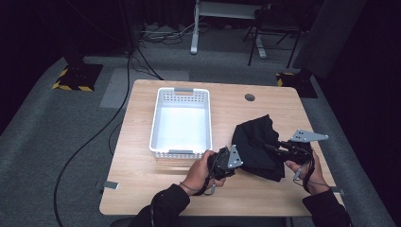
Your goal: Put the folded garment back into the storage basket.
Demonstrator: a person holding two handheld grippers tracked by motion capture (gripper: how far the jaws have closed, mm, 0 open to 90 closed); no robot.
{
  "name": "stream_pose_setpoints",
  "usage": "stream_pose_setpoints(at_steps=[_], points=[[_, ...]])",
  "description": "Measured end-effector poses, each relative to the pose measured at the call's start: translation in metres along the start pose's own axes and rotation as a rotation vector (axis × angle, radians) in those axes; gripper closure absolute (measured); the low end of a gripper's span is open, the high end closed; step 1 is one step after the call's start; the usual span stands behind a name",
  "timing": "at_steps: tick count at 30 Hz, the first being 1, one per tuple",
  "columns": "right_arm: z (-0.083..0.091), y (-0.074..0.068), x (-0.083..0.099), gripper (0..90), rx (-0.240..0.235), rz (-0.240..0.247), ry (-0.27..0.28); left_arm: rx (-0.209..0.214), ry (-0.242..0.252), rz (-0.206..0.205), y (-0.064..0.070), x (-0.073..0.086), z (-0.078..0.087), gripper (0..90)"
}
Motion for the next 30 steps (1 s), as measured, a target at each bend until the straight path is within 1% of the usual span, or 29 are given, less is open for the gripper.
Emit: stream_pose_setpoints(at_steps=[5,8,14,17,19,30], points=[[0.004,-0.001,-0.01,68.3,0.006,0.014,0.013,-0.014,0.011,-0.004,-0.005,-0.006,0.004,75.5],[0.004,-0.001,-0.014,68.4,0.009,0.017,0.016,-0.023,0.012,-0.012,-0.008,-0.008,0.005,75.5],[0.005,-0.001,-0.023,68.3,0.004,0.032,0.014,-0.04,0.023,-0.013,-0.015,-0.013,0.009,76.3],[0.004,-0.001,-0.028,68.3,0.006,0.04,0.01,-0.046,0.024,-0.016,-0.018,-0.014,0.01,76.3],[0.003,-0.002,-0.031,68.3,0.003,0.043,0.016,-0.043,0.025,-0.021,-0.021,-0.015,0.011,76.6],[-0.003,-0.002,-0.048,68.3,0.004,0.053,0.032,-0.078,0.027,-0.009,-0.038,-0.018,0.018,78.1]])
Point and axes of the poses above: each handheld gripper's, and its own axes: z roughly backward along the jaws, x roughly out of its underside, y roughly to its right, the point moved 2 cm from there along -z, roughly forward along the jaws, and after that the axes turned 14 degrees about -x, right-handed, at the moved point
